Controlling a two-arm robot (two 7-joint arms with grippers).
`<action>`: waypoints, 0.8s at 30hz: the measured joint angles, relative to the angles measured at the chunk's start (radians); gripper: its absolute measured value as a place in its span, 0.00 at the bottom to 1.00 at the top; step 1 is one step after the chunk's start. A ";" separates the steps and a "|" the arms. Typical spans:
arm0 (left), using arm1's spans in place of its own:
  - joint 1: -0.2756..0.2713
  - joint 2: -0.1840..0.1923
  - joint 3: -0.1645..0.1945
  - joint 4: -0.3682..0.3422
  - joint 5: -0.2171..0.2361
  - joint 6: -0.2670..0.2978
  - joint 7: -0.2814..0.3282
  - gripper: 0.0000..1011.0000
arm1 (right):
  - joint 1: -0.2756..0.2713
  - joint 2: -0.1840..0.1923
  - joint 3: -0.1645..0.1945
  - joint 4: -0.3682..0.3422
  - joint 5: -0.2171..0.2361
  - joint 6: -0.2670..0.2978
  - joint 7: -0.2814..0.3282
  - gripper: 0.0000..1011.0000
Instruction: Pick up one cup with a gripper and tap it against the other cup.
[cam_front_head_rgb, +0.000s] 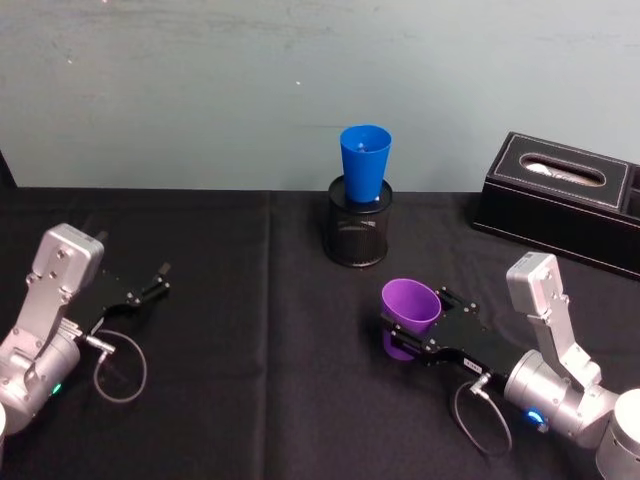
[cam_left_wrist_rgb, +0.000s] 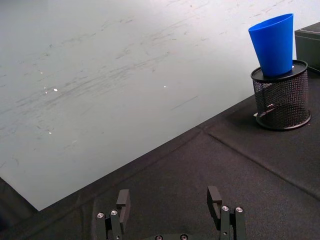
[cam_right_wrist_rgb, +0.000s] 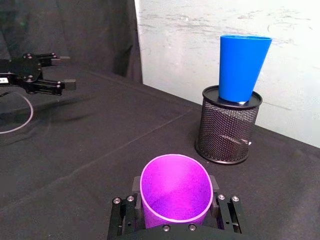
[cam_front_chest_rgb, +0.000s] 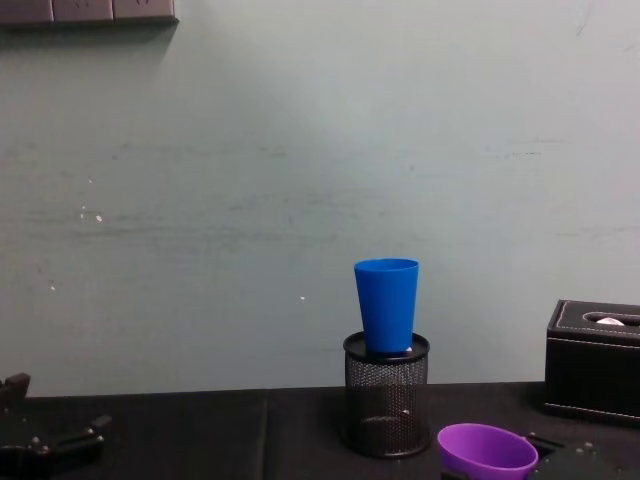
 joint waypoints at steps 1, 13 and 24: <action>0.000 0.000 0.000 0.000 0.000 0.000 0.000 1.00 | 0.001 0.000 -0.001 0.002 0.002 0.000 0.003 0.73; 0.000 0.000 0.000 0.000 0.000 0.000 0.000 1.00 | 0.002 0.000 -0.001 0.002 0.004 0.000 0.006 0.73; 0.000 0.000 0.000 0.000 0.000 0.000 0.000 1.00 | 0.001 0.000 0.000 0.000 0.003 0.001 0.003 0.77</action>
